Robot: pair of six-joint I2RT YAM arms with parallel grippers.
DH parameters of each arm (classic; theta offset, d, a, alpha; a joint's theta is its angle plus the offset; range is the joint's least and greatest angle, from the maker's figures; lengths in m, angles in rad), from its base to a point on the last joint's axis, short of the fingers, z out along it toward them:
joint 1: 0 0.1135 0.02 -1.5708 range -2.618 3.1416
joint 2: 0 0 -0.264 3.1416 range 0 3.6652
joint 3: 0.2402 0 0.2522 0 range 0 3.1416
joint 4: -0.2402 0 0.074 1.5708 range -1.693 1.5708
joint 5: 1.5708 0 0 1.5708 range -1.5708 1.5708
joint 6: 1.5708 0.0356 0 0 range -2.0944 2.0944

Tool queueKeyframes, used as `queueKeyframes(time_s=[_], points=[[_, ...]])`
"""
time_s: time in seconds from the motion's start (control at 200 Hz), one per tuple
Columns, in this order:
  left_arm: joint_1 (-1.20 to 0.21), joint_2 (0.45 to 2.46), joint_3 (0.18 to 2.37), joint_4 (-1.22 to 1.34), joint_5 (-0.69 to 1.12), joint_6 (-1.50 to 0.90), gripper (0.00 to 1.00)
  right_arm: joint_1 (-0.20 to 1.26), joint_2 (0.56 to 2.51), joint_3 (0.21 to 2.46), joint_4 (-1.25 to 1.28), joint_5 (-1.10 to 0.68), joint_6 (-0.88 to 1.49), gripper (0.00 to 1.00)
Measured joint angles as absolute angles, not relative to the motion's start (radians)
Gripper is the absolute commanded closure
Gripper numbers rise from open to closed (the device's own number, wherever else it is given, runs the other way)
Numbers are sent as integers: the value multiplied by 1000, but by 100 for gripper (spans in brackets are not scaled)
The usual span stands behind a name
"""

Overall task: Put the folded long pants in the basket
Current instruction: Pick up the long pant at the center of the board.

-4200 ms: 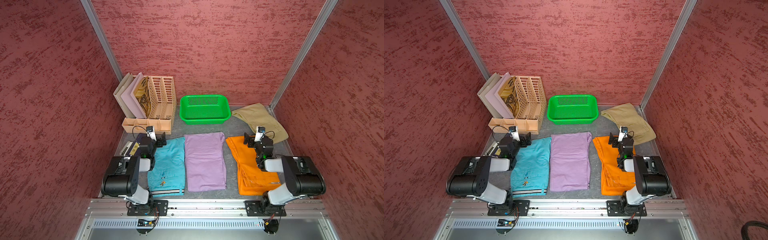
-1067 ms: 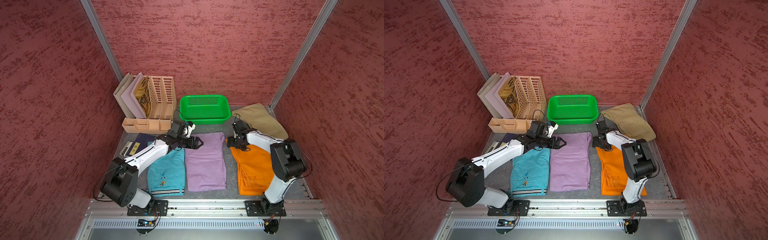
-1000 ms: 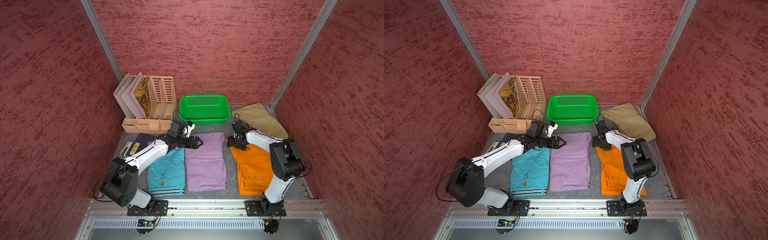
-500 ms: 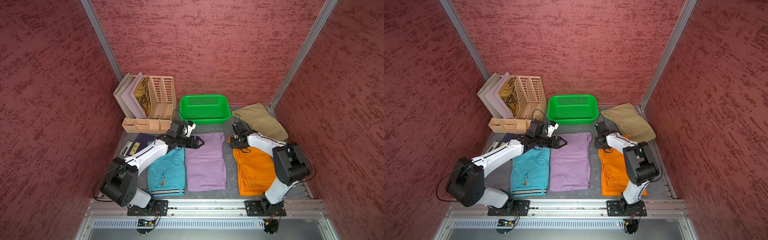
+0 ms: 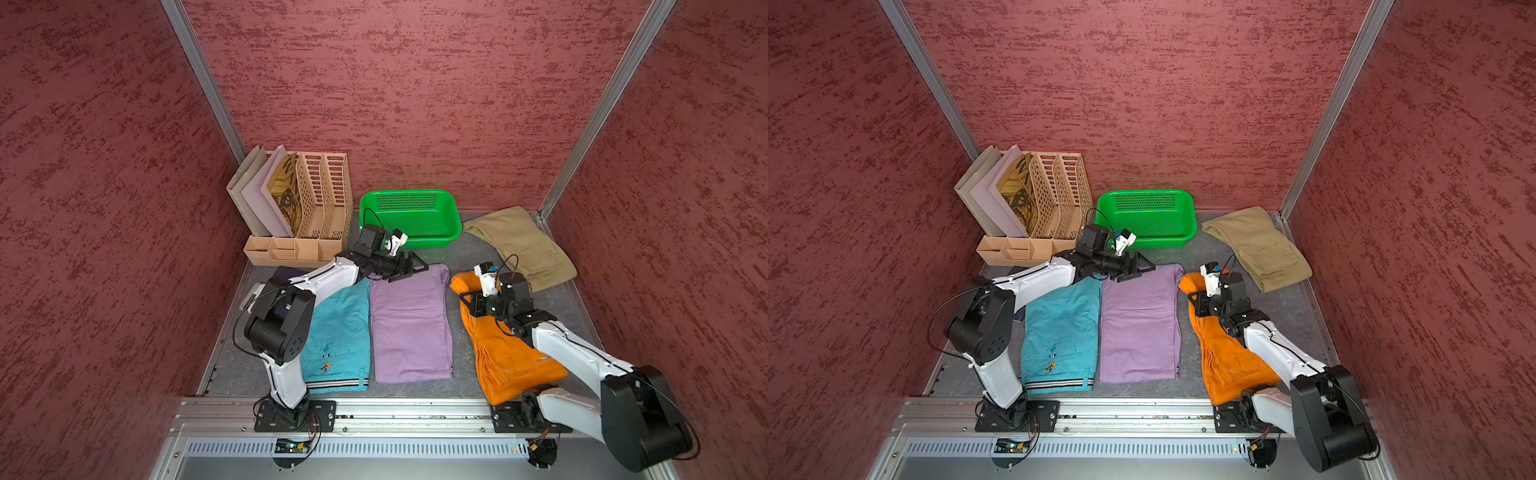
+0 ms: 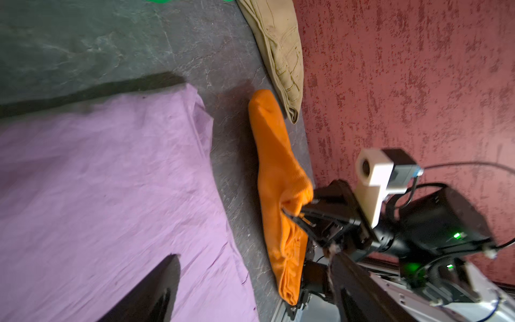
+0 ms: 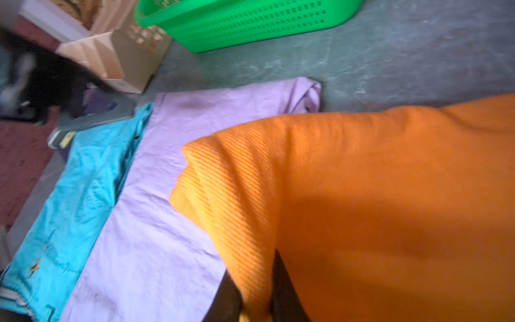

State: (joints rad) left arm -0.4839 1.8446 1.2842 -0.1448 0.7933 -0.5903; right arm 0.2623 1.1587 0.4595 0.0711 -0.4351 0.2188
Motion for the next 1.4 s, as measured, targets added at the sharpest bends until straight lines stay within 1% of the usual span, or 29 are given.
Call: queueKeyframes(time_s=[0.055,0.11,0.23,0.371,0.471,0.571,0.706,0.831,0.886,0.947,1.012,1.067,1.087,1.107,1.137,1.142,1.157,1.217,1.257,1.332,1.397], points=[[-489,1886,1338,-144,813,-611,13,263,1138,414,128,-483,213,91],[-495,1919,1379,-145,838,-632,16,263,1121,377,181,-527,204,90],[-511,1998,1438,-139,881,-668,18,271,1112,351,245,-587,192,88],[-530,2081,1455,-146,911,-694,23,305,1119,339,317,-641,182,87],[-546,2122,1455,-158,927,-703,24,331,1119,320,368,-668,176,88],[-564,2145,1455,-157,949,-713,28,347,1127,312,392,-686,171,86],[-574,2151,1455,-148,984,-733,32,368,1184,312,430,-707,171,86],[-579,2162,1457,-130,1014,-751,47,397,1215,312,445,-713,162,85],[-580,2173,1463,-129,1025,-760,51,401,1220,312,447,-713,156,84],[-580,2186,1471,-129,1039,-762,57,402,1222,313,448,-713,150,88],[-582,2196,1477,-134,1048,-761,69,402,1222,313,448,-713,146,87],[-582,2199,1479,-138,1053,-748,80,403,1223,315,447,-715,144,82],[-582,2200,1480,-140,1055,-753,85,403,1224,316,445,-715,144,78],[-582,2201,1481,-141,1057,-746,90,403,1226,318,443,-717,144,71],[-582,2202,1483,-144,1058,-746,96,403,1231,321,444,-723,141,56],[-582,2202,1483,-144,1058,-746,97,403,1231,321,444,-723,141,56],[-583,2203,1487,-151,1058,-744,100,403,1232,325,442,-725,147,51],[-583,2209,1502,-169,1058,-734,100,408,1233,335,446,-733,145,32],[-584,2213,1519,-193,1057,-720,100,410,1230,338,448,-730,150,24],[-586,2214,1554,-253,1040,-687,100,411,1205,340,432,-690,168,14],[-588,2214,1597,-317,1007,-639,100,411,1168,355,372,-618,200,11]])
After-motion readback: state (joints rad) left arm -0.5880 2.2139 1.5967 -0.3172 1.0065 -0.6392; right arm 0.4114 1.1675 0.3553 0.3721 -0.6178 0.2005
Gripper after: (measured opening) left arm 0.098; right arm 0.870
